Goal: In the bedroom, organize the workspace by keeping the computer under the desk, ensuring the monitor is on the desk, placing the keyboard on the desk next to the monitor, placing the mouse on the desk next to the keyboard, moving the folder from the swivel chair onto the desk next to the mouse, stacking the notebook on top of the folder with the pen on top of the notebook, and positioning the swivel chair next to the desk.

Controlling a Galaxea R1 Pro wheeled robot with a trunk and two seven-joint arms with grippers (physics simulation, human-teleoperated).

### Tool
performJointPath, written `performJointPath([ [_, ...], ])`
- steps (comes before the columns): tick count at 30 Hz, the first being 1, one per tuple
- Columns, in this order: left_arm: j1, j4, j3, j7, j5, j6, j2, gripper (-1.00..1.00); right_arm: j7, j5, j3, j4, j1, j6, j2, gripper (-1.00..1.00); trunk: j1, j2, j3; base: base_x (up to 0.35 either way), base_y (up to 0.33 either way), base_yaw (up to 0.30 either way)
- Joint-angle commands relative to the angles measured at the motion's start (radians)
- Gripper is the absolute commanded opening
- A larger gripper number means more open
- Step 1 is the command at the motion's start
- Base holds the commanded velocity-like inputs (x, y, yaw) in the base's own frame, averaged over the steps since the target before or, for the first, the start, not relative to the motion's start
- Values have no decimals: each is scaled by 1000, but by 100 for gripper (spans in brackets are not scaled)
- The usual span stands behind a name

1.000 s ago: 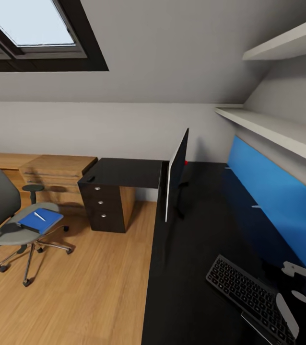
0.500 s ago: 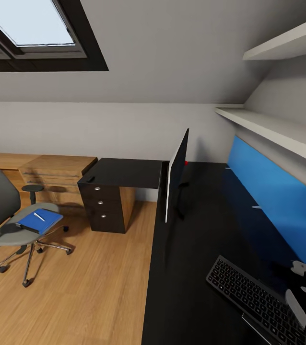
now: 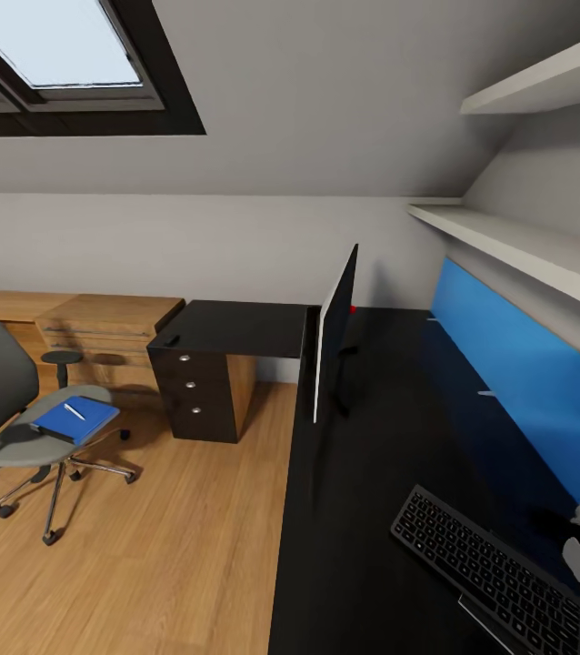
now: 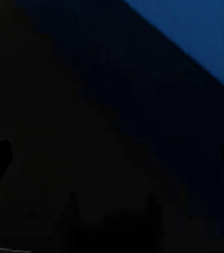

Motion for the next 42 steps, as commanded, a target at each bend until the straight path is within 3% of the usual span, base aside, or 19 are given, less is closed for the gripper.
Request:
performJointPath([
  [1, 0, -2, 0, 2, 9, 4, -1, 100, -4, -24, 0, -3, 0, 29, -4, 100, 0, -1, -1, 0, 0, 0],
  [2, 0, -2, 0, 2, 9, 4, -1, 100, -4, -43, 0, -5, 0, 79, -10, 100, 0, -1, -1, 0, 0, 0],
  [6, 0, -2, 0, 2, 9, 3, -1, 100, -6, -50, 0, -6, 0, 105, -13, 100, 0, -1, -1, 0, 0, 0],
  [23, 0, -2, 0, 2, 9, 3, -1, 100, -9, -51, 1, -7, -2, 120, -15, 100, 0, -1, -1, -1, 0, 0],
  [31, 0, -3, 0, 2, 9, 2, -1, 100, -8, -51, 1, -7, -3, 211, -15, 100, 0, -1, -1, -3, 0, 0],
  [42, 0, -5, 1, 2, 9, 1, -1, 100, -10, -48, 1, -6, -8, 224, -15, 100, 0, -1, -1, 0, 0, 0],
])
